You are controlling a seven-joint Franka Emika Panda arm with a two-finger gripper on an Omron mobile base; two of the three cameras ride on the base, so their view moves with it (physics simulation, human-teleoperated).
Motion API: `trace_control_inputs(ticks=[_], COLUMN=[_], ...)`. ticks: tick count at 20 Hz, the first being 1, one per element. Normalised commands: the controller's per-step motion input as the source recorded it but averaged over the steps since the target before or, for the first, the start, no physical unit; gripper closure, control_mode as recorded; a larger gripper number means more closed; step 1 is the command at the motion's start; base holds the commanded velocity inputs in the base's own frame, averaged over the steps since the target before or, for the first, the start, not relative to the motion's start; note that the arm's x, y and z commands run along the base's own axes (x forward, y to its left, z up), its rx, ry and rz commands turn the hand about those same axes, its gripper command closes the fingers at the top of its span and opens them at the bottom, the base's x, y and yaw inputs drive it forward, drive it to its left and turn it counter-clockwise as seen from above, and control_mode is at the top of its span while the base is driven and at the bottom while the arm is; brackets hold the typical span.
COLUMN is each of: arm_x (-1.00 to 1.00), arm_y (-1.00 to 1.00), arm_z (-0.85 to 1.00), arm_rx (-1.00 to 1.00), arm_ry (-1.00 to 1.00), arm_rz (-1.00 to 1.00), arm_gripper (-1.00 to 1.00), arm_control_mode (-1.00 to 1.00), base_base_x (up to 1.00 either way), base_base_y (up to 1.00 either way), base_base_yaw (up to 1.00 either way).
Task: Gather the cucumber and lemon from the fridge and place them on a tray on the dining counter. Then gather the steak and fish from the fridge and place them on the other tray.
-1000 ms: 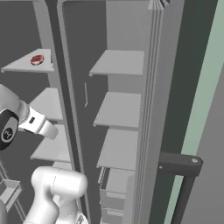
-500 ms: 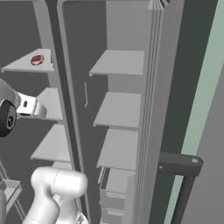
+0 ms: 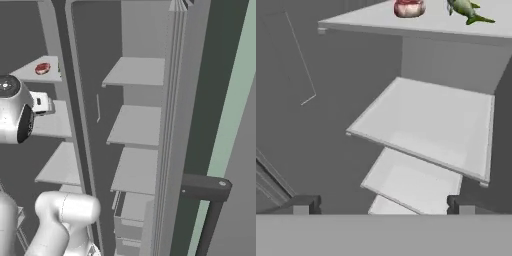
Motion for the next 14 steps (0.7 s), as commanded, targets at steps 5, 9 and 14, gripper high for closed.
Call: trace_control_inputs(ticks=[5, 9, 14], arm_x=[0.0, 0.01, 0.17], arm_y=[0.16, 0.0, -0.02], arm_z=[0.72, 0.78, 0.57], arm_rx=[-0.09, -0.08, -0.05], arm_ry=[-0.13, -0.09, -0.02], arm_rz=[0.0, 0.0, -0.02], arm_gripper=[-1.0, -1.0, -1.0], arm_control_mode=[-1.0, -1.0, -1.0], base_base_x=[0.0, 0.0, 0.0], base_base_y=[0.0, 0.0, 0.0], base_base_yaw=[0.0, 0.0, 0.0])
